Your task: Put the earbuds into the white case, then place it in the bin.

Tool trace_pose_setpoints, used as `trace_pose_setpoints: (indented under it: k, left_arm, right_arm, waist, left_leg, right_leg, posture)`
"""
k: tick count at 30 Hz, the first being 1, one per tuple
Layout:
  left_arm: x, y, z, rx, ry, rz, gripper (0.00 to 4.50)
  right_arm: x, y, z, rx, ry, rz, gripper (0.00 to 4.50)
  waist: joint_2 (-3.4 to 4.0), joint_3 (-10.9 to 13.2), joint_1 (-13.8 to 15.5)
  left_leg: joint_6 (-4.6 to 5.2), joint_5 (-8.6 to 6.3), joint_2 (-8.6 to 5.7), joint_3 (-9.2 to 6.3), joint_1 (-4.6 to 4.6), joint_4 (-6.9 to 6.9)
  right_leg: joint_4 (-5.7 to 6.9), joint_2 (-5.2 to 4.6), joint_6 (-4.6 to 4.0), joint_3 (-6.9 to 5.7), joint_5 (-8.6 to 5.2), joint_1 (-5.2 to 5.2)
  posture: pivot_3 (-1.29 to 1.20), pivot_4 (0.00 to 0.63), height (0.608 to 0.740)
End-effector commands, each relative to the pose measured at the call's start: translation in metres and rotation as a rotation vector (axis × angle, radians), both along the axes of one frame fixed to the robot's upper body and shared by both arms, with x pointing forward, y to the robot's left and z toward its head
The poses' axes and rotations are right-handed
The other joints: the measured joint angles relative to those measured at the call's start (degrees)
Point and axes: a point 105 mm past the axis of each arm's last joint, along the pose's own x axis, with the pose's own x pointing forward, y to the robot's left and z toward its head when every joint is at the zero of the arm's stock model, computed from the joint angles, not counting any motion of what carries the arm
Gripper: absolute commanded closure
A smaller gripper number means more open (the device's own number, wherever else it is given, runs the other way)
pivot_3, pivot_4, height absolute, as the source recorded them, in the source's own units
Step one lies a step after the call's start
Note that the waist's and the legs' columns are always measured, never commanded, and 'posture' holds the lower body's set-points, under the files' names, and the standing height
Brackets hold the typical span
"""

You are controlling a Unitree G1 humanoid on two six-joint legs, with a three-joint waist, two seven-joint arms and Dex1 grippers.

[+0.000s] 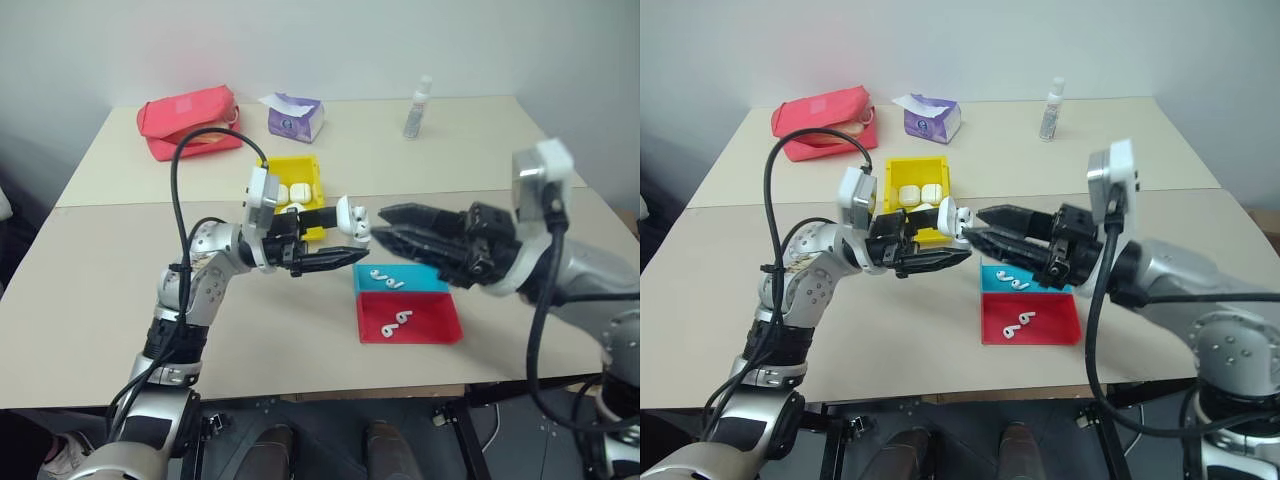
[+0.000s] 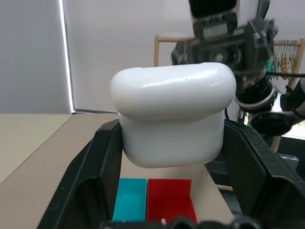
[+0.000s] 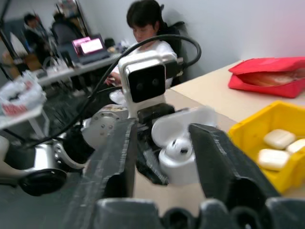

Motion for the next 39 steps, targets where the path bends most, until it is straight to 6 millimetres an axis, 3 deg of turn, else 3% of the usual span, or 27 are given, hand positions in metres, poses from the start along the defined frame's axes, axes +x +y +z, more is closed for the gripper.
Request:
trace_pose_setpoints:
  k: [1, 4, 10, 14, 21, 27, 30, 32, 35, 37, 39]
  left_arm:
    - [0.000, -0.007, 0.006, -0.002, -0.053, -0.017, 1.69]
    - [0.003, -0.012, 0.002, 0.027, -0.061, -0.006, 1.69]
    - [0.005, -0.020, 0.001, 0.037, -0.075, -0.003, 1.69]
    - [0.002, -0.018, 0.003, 0.029, -0.092, -0.005, 1.69]
    - [0.004, -0.011, 0.010, 0.000, -0.115, 0.043, 1.69]
    - [0.003, -0.003, 0.013, -0.030, -0.106, 0.100, 1.69]
    - [0.013, 0.003, 0.018, -0.075, -0.098, 0.238, 1.69]
    - [0.027, 0.009, 0.022, -0.118, -0.084, 0.383, 1.69]
    - [0.048, 0.019, 0.022, -0.137, -0.076, 0.599, 1.69]
    - [0.079, 0.036, 0.013, -0.114, -0.038, 0.880, 1.69]
    - [0.096, 0.048, 0.003, -0.079, -0.028, 1.029, 1.69]
  right_arm:
    - [0.005, 0.003, 0.017, -0.092, -0.054, -0.005, 3.54]
    - [0.015, 0.011, 0.024, -0.213, -0.022, -0.003, 4.48]
    - [0.025, 0.039, 0.032, -0.418, 0.012, 0.070, 4.48]
    - [0.026, 0.052, 0.019, -0.585, 0.002, 0.110, 4.48]
    - [0.040, 0.028, 0.002, -0.690, 0.007, 0.026, 4.48]
    - [0.034, 0.004, 0.025, -0.569, -0.074, -0.021, 4.48]
    - [0.025, -0.007, 0.035, -0.409, -0.176, -0.046, 4.48]
    - [0.023, -0.016, 0.029, -0.349, -0.223, -0.111, 4.48]
    - [0.022, -0.023, 0.010, -0.334, -0.244, -0.194, 4.48]
    - [0.031, -0.023, -0.022, -0.444, -0.272, -0.331, 4.48]
    - [0.034, -0.019, -0.034, -0.471, -0.294, -0.381, 4.48]
  waist:
    - [0.00, 0.0, 0.0]
    - [-0.01, 0.0, 0.0]
    - [-0.01, 0.0, -0.1]
    - [0.00, 0.0, -0.1]
    - [-0.01, 0.0, 0.6]
    - [-0.01, 0.0, 0.9]
    - [-0.01, 0.0, 1.3]
    - [-0.02, 0.0, 1.5]
    - [-0.02, 0.0, 1.7]
    - [-0.05, 0.0, 1.9]
    - [-0.06, -0.1, 1.9]
  left_leg:
    - [0.00, 0.00, 0.00, -0.01, 0.00, -0.01]
    - [0.01, 0.00, 0.01, 0.04, -0.01, 0.01]
    - [0.04, -0.03, 0.03, 0.01, -0.10, -0.02]
    - [0.06, -0.04, -0.03, -0.01, -0.30, 0.07]
    - [0.06, -0.04, -0.08, -0.08, -0.42, 0.20]
    - [0.06, -0.04, -0.08, -0.08, -0.42, 0.21]
    - [0.06, -0.04, -0.08, -0.09, -0.42, 0.22]
    - [0.06, -0.04, -0.08, -0.13, -0.41, 0.22]
    - [0.06, -0.04, -0.11, -0.10, -0.42, 0.30]
    - [0.06, -0.04, -0.11, -0.10, -0.41, 0.32]
    - [0.05, -0.03, -0.12, -0.07, -0.34, 0.32]
  right_leg:
    - [-0.02, 0.00, 0.00, -0.01, 0.00, 0.02]
    - [-0.04, -0.01, 0.00, 0.02, 0.00, -0.01]
    - [-0.04, 0.00, 0.00, 0.00, 0.00, -0.09]
    - [-0.05, -0.06, 0.01, -0.02, 0.00, -0.22]
    - [-0.04, -0.10, 0.02, -0.12, 0.01, -0.24]
    - [-0.04, -0.11, 0.02, -0.15, 0.01, -0.25]
    - [-0.04, -0.12, 0.02, -0.15, 0.01, -0.22]
    - [-0.06, -0.12, 0.03, -0.16, 0.02, -0.16]
    - [-0.02, -0.16, 0.08, -0.14, 0.05, -0.14]
    - [-0.03, -0.16, 0.09, -0.14, 0.06, -0.13]
    - [0.00, -0.16, 0.10, -0.14, 0.06, -0.10]
  posture:
    - [0.00, 0.150, 0.740]
    - [0.00, 0.150, 0.740]
    - [0.00, 0.150, 0.740]
    - [0.00, 0.150, 0.740]
    - [0.00, 0.150, 0.740]
    - [0.00, 0.150, 0.740]
    - [0.00, 0.150, 0.740]
    - [0.00, 0.150, 0.740]
    - [0.00, 0.150, 0.740]
    - [0.00, 0.150, 0.740]
    - [0.00, 0.150, 0.740]
